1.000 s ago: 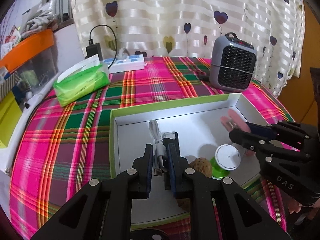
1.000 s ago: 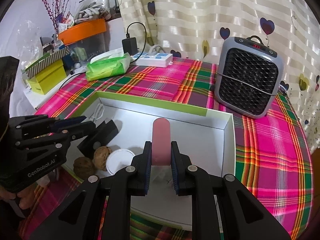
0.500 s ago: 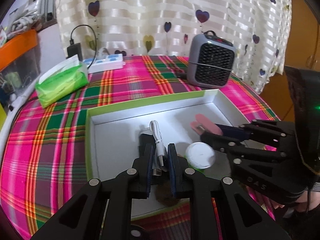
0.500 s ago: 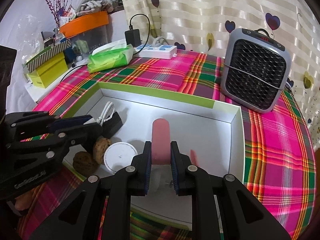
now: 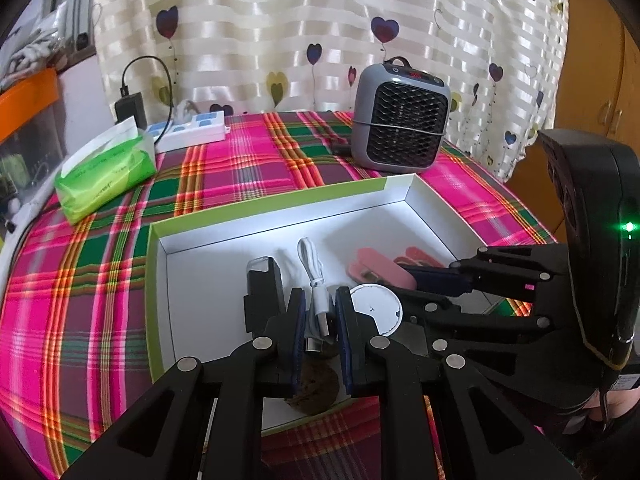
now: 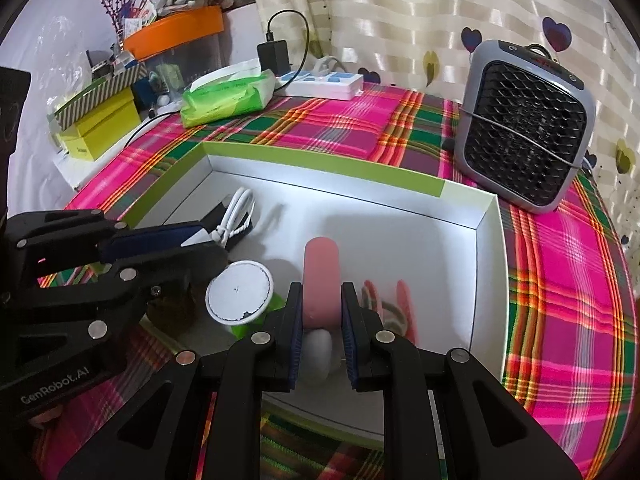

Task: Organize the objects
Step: 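Open the right gripper to drop the pink object while the left gripper lowers the cable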

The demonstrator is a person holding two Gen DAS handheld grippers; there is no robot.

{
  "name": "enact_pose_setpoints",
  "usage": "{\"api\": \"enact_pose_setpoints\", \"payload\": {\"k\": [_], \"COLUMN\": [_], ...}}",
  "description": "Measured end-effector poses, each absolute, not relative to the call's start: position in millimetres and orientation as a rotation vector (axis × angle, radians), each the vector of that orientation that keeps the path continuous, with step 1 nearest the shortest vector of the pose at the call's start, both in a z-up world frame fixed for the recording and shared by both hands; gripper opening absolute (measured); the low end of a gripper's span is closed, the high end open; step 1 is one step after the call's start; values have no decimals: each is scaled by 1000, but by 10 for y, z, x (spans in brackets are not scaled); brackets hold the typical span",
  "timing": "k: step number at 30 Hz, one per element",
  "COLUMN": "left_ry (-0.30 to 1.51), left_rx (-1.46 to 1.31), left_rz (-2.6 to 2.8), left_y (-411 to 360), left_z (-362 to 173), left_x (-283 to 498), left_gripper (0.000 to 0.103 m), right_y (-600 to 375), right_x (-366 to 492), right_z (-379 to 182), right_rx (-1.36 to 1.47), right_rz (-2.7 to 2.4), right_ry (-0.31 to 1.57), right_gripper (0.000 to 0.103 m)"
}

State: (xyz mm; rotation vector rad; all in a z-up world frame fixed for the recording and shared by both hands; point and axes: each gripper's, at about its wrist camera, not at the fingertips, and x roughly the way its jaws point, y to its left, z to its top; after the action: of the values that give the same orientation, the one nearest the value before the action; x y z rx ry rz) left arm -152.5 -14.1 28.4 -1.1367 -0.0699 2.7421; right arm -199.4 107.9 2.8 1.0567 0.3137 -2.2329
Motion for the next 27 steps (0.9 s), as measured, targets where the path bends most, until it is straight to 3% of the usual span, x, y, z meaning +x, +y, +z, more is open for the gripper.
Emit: {"api": "enact_pose_setpoints", "payload": {"k": [5,10,27], "left_ry": [-82,-85,-93], "left_rx": [-1134,-1133,-1084], "left_rz": [2735,2733,2746], "left_y": [-161,-165,-161], "left_z": [280,275,352], "left_x": [-1538,-1542,-1466], "left_gripper": [13,13,13], "right_y": [1083,1110,1201], "right_x": [-1986,-1983,-1904], "right_z": [34,51,163], "right_rx": [1048,1034,982], "right_rz": [-2250,-2264,-2311], "right_ry": [313,303,269], "right_gripper": [20,27,28]}}
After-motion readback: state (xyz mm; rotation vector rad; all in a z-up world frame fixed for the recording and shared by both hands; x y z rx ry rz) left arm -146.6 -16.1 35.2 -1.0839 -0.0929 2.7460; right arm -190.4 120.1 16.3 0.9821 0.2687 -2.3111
